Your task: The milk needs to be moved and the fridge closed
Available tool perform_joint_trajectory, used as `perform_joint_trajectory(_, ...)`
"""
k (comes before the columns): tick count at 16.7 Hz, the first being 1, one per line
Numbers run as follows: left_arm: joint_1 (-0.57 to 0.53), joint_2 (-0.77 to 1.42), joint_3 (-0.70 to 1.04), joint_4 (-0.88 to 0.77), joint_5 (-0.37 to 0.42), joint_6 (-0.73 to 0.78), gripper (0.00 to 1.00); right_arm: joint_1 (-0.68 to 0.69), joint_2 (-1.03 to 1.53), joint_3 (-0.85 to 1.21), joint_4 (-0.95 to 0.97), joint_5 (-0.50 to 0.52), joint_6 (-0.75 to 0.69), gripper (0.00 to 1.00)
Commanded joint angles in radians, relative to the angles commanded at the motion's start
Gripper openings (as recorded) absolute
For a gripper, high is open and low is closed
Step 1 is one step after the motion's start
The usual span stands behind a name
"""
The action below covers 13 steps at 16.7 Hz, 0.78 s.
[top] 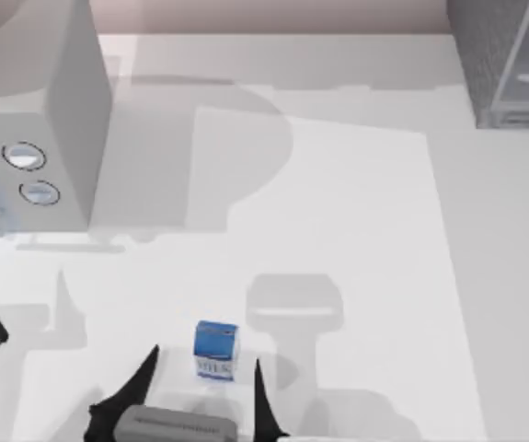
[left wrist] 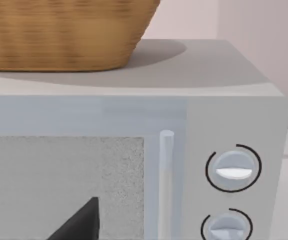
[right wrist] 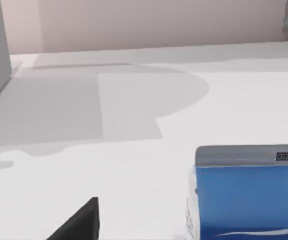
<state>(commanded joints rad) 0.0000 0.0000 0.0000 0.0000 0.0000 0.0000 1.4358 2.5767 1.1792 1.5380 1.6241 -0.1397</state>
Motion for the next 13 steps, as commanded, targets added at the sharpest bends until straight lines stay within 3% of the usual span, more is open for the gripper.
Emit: perform_joint_trajectory(13,0.000,0.000,0.000,0.000,0.000,0.000,1.00,-0.071,-0.090,-0.027,-0.372,-0.073,0.309,1.00)
